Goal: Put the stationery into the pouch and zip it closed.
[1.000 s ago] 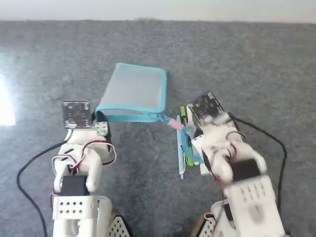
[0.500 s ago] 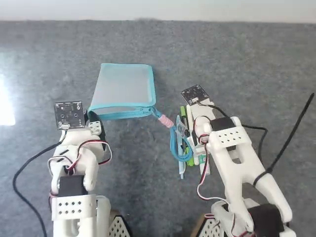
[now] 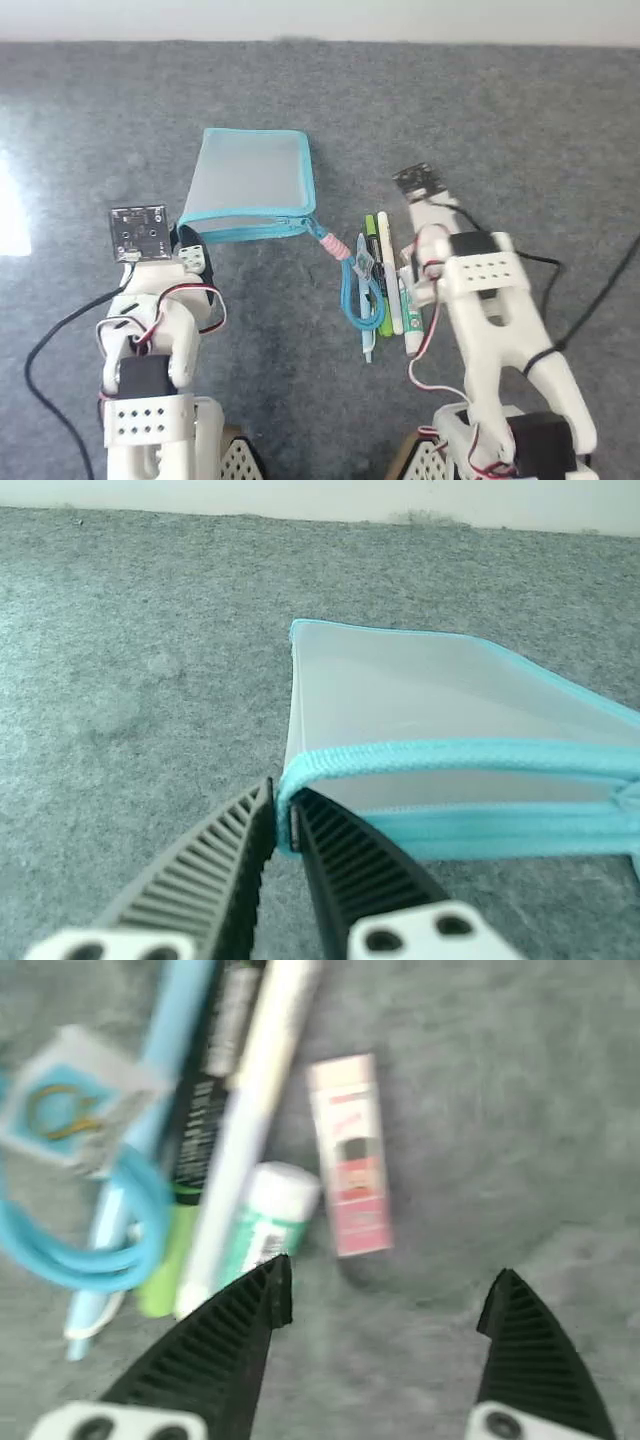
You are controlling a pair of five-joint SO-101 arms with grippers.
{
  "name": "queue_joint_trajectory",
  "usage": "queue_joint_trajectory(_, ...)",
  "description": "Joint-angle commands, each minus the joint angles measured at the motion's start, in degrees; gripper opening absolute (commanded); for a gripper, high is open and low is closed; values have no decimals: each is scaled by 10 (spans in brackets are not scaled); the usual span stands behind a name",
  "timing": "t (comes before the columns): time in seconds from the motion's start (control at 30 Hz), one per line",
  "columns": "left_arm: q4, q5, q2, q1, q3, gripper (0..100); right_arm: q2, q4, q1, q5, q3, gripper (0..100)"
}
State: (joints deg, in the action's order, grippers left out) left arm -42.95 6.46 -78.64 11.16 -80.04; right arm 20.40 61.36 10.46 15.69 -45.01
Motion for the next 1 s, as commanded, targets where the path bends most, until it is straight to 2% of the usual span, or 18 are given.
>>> queue_joint_trajectory(0.0,7,7,-7,2,34,11,1,-17,-5,27,27,303)
queue_joint_trajectory(0.2,6,7,-7,2,34,11,0,-84,35,30,-5,303)
queue_joint_trajectory(0.43,6,7,-8,1,34,11,-70,-132,24,29,4,303)
queue_joint_trajectory(0.6,6,7,-8,1,34,11,-140,-113,6,25,55,295)
queue_joint_trajectory(0.97,5,7,-8,1,34,12,-184,-110,0,25,65,76)
